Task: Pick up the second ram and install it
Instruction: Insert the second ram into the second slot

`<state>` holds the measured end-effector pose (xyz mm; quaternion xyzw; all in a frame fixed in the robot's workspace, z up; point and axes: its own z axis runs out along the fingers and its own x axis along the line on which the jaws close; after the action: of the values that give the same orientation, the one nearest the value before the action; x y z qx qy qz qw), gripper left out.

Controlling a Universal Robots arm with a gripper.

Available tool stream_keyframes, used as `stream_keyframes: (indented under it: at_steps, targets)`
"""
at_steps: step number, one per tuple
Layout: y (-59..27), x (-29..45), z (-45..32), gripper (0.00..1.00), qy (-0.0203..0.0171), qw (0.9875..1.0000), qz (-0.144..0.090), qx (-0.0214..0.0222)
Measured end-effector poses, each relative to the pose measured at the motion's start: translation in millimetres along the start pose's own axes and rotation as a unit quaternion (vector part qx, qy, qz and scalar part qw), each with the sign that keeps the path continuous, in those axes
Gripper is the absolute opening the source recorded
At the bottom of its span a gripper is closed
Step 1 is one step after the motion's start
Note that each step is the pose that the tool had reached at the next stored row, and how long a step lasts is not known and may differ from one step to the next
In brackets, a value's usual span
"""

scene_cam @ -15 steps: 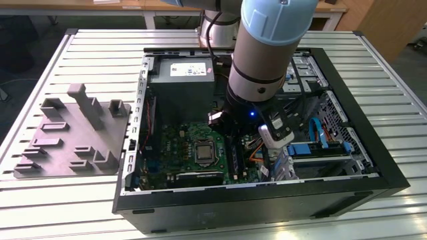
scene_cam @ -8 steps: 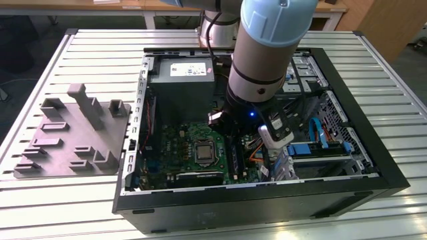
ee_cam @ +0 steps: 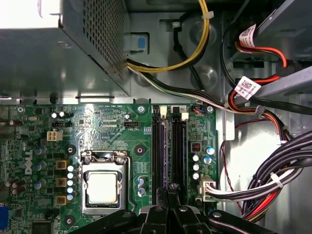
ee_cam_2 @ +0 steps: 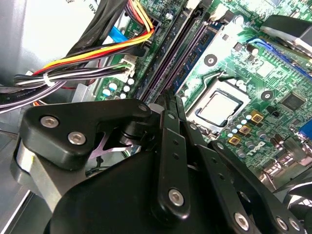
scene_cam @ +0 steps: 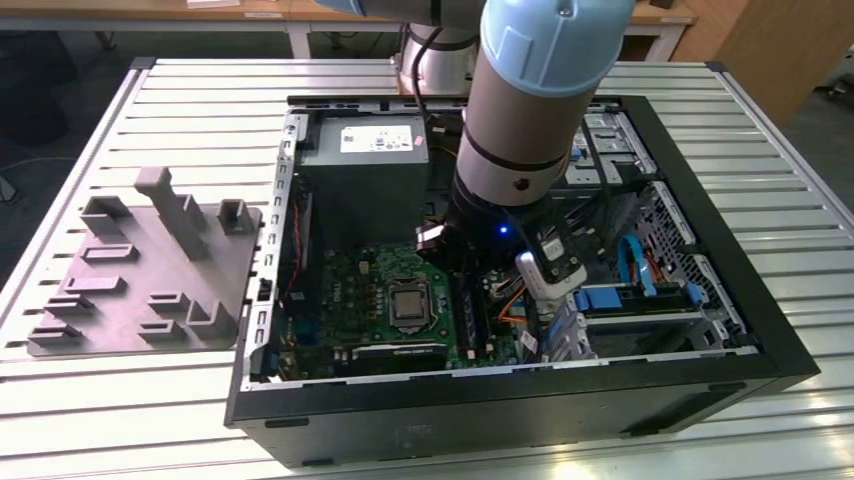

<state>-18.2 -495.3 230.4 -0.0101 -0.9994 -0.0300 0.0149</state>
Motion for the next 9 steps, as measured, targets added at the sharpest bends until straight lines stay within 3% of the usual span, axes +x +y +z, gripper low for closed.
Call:
stream_keyframes:
  at_steps: [9]
  targets:
    - [0.2,0.2,1.4,0.11,-0.0001,1.0000,0.000,-0.0002]
